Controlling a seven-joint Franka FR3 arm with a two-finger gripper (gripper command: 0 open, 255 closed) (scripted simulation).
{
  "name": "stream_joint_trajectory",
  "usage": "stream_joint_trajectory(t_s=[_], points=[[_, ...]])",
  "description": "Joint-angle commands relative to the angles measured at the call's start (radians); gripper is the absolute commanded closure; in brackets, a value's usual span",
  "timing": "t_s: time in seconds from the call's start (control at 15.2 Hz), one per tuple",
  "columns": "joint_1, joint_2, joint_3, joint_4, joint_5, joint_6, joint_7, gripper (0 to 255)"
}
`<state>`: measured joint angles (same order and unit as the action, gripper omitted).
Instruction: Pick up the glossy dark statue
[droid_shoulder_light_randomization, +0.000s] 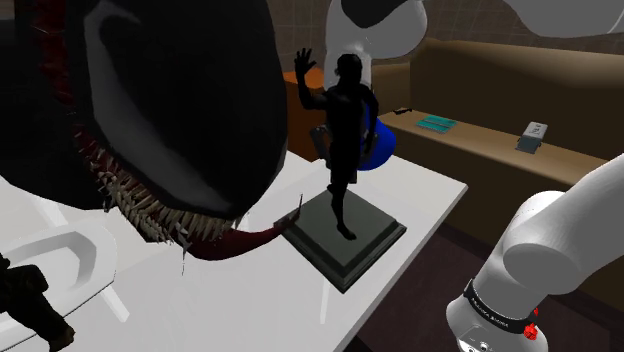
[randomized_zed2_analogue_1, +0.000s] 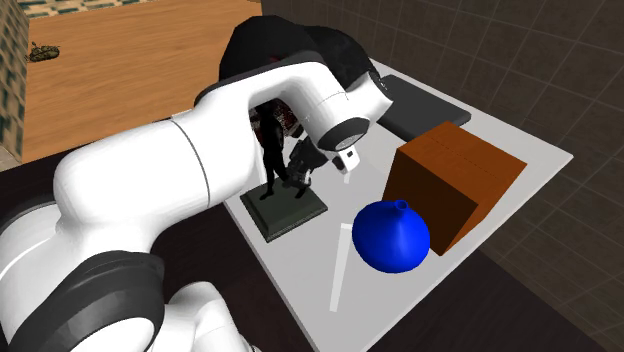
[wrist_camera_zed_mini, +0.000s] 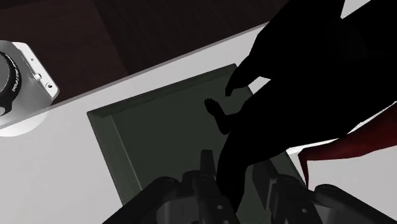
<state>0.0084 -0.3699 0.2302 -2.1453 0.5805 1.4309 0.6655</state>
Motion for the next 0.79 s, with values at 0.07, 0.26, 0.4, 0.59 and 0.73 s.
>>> stream_joint_trajectory(t_s=[0.07,0.26,0.4,0.59,0.73], points=[[0.000,-0.003,-0.007,0.044,0.006,-0.037,0.018,255],[0.000,0.000,-0.012,0.084,0.006,-0.072,0.035,255],[-0.001,0.003,-0.015,0.112,0.007,-0.094,0.047,255],[-0.001,0.008,-0.020,0.155,0.008,-0.128,0.066,255],[-0.001,0.011,-0.022,0.172,0.009,-0.141,0.073,255]])
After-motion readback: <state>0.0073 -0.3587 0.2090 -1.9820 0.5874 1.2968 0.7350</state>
